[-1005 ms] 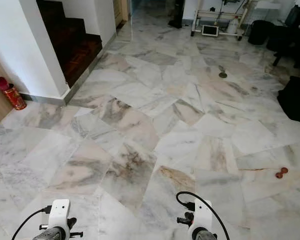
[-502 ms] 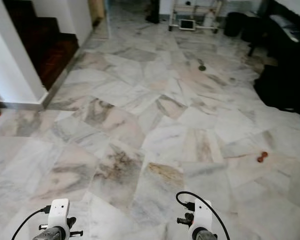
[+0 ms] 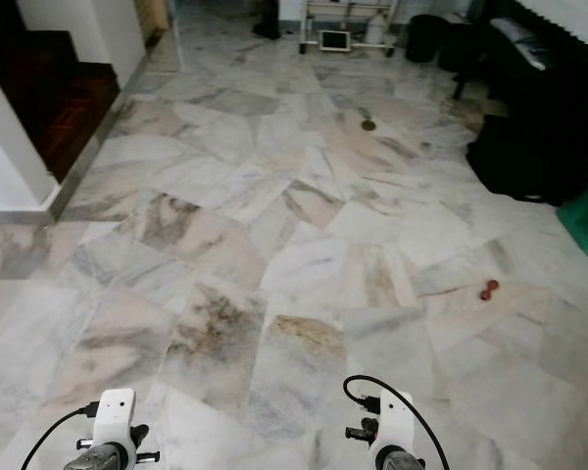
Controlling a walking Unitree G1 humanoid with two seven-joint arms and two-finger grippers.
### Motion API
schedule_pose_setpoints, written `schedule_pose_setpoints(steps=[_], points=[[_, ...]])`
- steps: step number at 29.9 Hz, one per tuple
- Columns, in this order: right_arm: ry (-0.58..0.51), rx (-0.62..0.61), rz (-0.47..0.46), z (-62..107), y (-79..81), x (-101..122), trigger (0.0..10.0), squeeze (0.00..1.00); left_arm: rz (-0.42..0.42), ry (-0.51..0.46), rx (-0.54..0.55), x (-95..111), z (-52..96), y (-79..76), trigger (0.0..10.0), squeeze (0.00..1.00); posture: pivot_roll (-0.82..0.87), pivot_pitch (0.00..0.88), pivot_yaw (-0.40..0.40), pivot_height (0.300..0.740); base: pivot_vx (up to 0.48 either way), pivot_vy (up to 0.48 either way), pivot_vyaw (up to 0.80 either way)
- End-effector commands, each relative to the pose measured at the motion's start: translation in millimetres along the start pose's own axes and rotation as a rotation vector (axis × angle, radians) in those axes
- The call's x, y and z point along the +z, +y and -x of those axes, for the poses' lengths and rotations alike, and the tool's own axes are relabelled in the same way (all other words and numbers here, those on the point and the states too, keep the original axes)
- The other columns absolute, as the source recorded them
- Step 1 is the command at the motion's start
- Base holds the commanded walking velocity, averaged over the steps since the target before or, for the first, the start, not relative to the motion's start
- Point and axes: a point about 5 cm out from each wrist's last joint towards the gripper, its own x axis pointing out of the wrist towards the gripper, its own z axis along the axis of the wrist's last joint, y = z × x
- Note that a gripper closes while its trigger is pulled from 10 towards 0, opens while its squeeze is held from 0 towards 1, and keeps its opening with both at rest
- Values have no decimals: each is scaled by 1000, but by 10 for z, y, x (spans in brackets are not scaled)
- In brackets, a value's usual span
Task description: Setting the table
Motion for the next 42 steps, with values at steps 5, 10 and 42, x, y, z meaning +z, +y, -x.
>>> schedule_pose_setpoints(steps=[5,10,42], points=[[9,-3,9,0,-1,-10,10000,1000,-11,19,2,-35,4,3,10000,1000,-16,35,-41,740,0,0,-781],[8,-5,10,-2,7,-8,10000,1000,-12,19,2,-34,3,4,10000,1000,-15,36,-40,740,0,0,-788],[-3,-3,13,-7,30,9,10000,1000,-35,15,15,-18,1,11,10000,1000,-13,40,-39,740,0,0,-788]])
